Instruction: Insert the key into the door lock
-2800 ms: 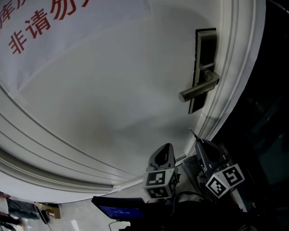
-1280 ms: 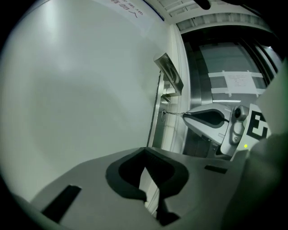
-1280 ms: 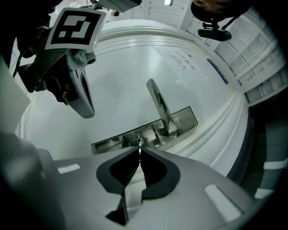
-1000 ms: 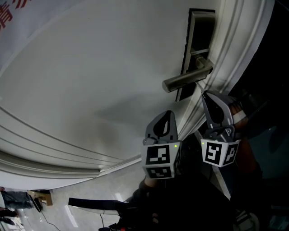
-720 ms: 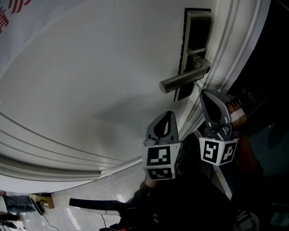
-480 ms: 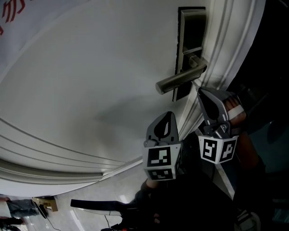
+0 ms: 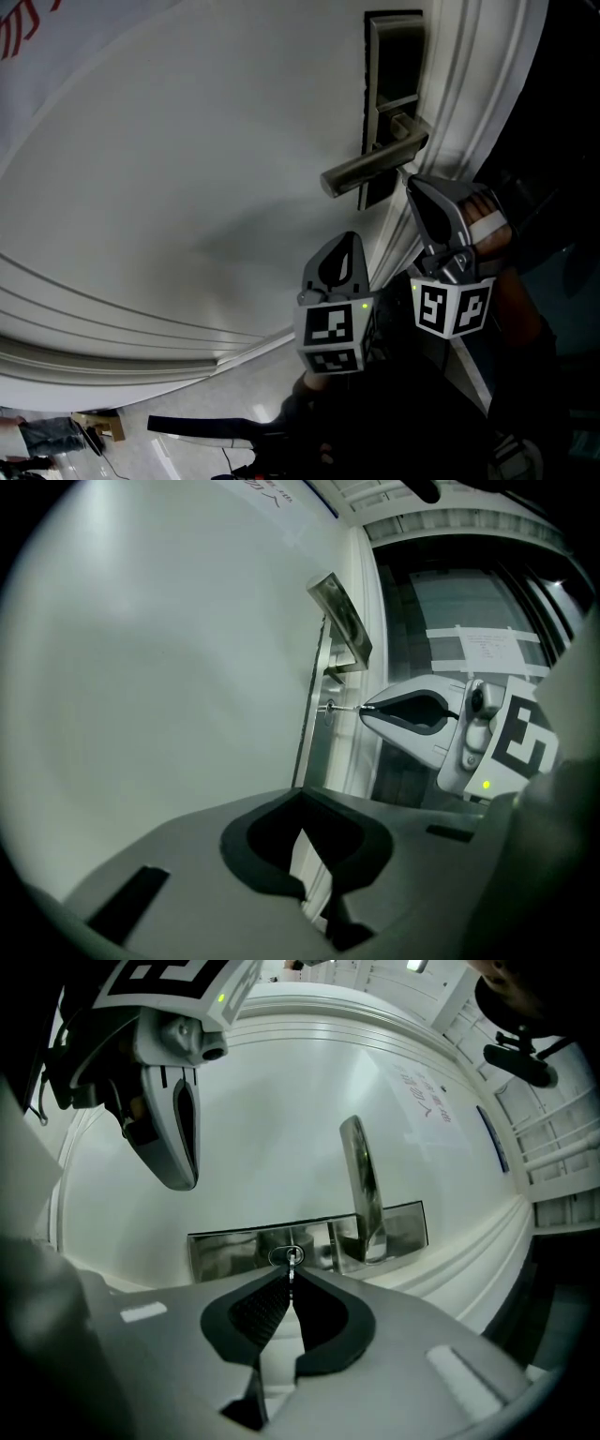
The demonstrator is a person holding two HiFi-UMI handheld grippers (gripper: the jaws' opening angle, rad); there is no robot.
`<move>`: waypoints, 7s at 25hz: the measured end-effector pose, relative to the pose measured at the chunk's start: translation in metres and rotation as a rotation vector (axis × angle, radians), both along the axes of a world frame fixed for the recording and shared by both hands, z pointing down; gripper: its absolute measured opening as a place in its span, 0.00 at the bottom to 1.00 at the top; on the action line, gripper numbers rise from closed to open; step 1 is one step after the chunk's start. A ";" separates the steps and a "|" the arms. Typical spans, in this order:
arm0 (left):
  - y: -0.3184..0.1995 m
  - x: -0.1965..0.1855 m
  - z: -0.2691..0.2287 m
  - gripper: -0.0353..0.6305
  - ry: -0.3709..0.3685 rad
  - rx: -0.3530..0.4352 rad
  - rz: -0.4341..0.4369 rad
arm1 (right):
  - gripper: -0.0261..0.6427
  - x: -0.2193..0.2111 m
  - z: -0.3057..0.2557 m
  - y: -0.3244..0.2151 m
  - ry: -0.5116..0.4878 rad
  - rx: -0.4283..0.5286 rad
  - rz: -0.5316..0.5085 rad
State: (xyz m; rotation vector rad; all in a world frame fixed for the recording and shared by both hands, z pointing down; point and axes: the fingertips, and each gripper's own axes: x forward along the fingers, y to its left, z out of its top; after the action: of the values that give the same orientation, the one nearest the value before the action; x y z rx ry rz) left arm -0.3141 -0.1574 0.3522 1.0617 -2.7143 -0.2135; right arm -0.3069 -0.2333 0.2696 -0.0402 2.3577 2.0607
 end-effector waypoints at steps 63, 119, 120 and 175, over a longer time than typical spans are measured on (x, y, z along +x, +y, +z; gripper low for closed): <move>0.000 -0.003 0.002 0.05 0.019 0.031 0.038 | 0.06 -0.010 -0.002 0.005 0.045 0.088 0.098; 0.003 -0.005 0.002 0.05 0.028 0.038 0.047 | 0.06 -0.013 -0.001 0.004 0.048 0.097 0.110; 0.003 -0.005 0.002 0.05 0.029 0.039 0.048 | 0.06 -0.013 -0.001 0.004 0.048 0.097 0.110; 0.000 -0.003 0.001 0.05 0.028 0.050 0.064 | 0.06 -0.015 -0.002 0.005 0.064 0.151 0.109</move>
State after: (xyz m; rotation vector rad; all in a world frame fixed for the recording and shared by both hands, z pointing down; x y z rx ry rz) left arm -0.3172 -0.1572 0.3528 1.1486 -2.6586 -0.2848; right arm -0.3219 -0.2280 0.2674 -0.1049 2.2747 2.3181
